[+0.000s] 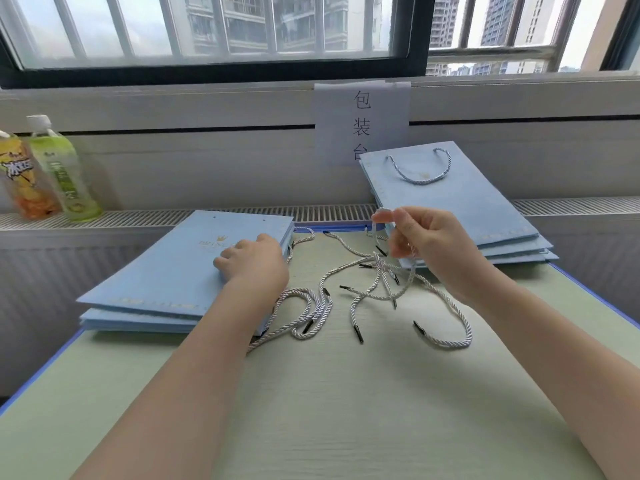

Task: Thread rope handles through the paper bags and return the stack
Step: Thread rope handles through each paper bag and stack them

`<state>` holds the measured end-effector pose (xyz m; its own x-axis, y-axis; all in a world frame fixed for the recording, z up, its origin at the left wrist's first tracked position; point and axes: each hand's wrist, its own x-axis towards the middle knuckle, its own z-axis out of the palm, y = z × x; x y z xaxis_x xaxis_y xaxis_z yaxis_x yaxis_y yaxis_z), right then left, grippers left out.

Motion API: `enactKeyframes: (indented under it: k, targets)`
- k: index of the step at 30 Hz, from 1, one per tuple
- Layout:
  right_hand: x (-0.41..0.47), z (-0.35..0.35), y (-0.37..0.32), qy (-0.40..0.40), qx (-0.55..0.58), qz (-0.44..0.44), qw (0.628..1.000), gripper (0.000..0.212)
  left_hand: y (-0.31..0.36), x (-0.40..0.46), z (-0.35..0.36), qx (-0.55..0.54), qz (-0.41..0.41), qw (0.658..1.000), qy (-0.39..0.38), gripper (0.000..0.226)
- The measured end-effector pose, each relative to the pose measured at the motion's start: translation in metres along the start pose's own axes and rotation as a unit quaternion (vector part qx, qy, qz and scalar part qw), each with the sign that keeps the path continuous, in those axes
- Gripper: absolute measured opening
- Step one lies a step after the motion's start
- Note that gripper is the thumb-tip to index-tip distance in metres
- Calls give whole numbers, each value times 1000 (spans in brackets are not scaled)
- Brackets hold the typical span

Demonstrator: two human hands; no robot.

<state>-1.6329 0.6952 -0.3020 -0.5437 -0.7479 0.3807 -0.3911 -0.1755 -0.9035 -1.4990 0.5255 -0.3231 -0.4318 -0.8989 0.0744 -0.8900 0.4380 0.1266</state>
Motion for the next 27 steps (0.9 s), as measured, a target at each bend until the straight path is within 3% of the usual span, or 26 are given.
enactKeyframes:
  k: [5, 8, 11, 15, 18, 21, 24, 27]
  targets:
    - [0, 5, 2, -58, 74, 73, 993, 34, -12, 5, -8, -51, -8, 999, 16, 38]
    - [0, 3, 3, -85, 145, 130, 977, 42, -12, 2, -12, -5, 5, 1000, 27, 21]
    - [-1, 4, 4, -116, 181, 161, 963, 35, -7, -4, -14, 55, 46, 996, 57, 9]
    - [-2, 8, 5, -123, 172, 157, 965, 28, -4, -11, -21, 67, 82, 987, 117, 9]
    - [-3, 10, 7, -125, 146, 155, 969, 36, 4, -21, -31, 55, 94, 982, 157, 23]
    - [-5, 13, 8, -133, 122, 171, 969, 29, 16, -36, -42, 31, 120, 972, 199, 36]
    - [-7, 19, 10, -139, 141, 185, 963, 32, 28, -47, -47, -44, 158, 960, 227, 15]
    - [-7, 22, 7, -139, 202, 175, 954, 43, 43, -60, -41, -54, 211, 953, 208, 18]
